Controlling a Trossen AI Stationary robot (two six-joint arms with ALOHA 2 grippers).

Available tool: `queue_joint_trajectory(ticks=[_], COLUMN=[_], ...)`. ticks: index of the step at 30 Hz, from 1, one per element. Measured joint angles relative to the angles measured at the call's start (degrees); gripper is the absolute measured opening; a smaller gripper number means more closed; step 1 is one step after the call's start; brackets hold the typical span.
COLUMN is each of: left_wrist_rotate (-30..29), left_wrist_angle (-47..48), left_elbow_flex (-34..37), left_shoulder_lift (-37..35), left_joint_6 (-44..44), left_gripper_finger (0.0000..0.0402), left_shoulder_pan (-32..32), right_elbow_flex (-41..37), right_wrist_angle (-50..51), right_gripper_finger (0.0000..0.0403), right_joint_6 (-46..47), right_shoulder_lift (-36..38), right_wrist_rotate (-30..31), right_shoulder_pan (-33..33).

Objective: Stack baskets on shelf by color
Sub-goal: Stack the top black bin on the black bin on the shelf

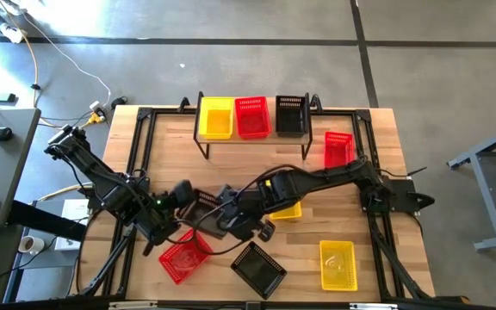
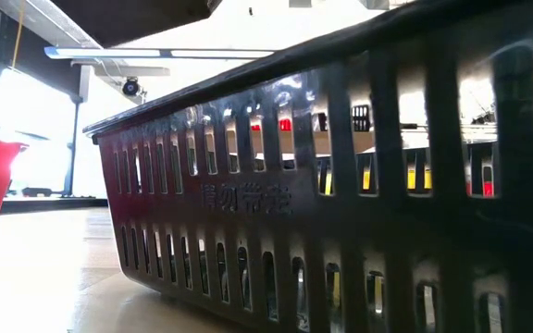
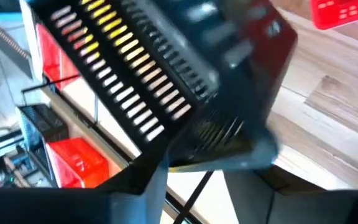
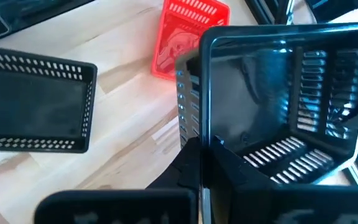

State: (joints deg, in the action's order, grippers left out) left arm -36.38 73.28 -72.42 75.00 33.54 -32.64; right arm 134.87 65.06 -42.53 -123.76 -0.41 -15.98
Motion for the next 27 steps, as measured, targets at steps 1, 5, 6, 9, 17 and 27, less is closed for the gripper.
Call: queue_joint_trajectory(ticks=[1, 5, 6, 9, 17, 27], left_wrist_rotate=[-0.5, -2.5, -2.9, -5.1, -8.9, -9.4], left_wrist_angle=[0.0, 0.0, 0.0, 0.0, 0.0, 0.0], left_elbow_flex=[0.0, 0.0, 0.0, 0.0, 0.0, 0.0], left_shoulder_lift=[0.0, 0.0, 0.0, 0.0, 0.0, 0.0], left_joint_6=[-0.5, -3.8, -4.9, -8.3, -19.5, -23.1], left_gripper_finger=[0.0148, 0.0177, 0.0182, 0.0190, 0.0186, 0.0184], left_shoulder_pan=[0.0, 0.0, 0.0, 0.0, 2.6, 6.8], right_elbow_flex=[0.0, 0.0, 0.0, 0.0, 0.0, 0.0], right_wrist_angle=[0.0, 0.5, 0.8, 2.7, 5.9, 13.1], right_gripper_finger=[0.0000, 0.0000, 0.0000, 0.0000, 0.0000, 0.0000], right_joint_6=[1.1, 6.7, 8.1, 12.1, 22.3, 34.7], right_shoulder_lift=[0.0, 0.0, 0.0, 0.0, 0.0, 0.0], right_wrist_rotate=[0.4, 1.1, 1.6, 2.5, 7.8, 18.6], right_shoulder_pan=[-0.2, -1.0, -1.2, -1.8, -2.8, -2.9])
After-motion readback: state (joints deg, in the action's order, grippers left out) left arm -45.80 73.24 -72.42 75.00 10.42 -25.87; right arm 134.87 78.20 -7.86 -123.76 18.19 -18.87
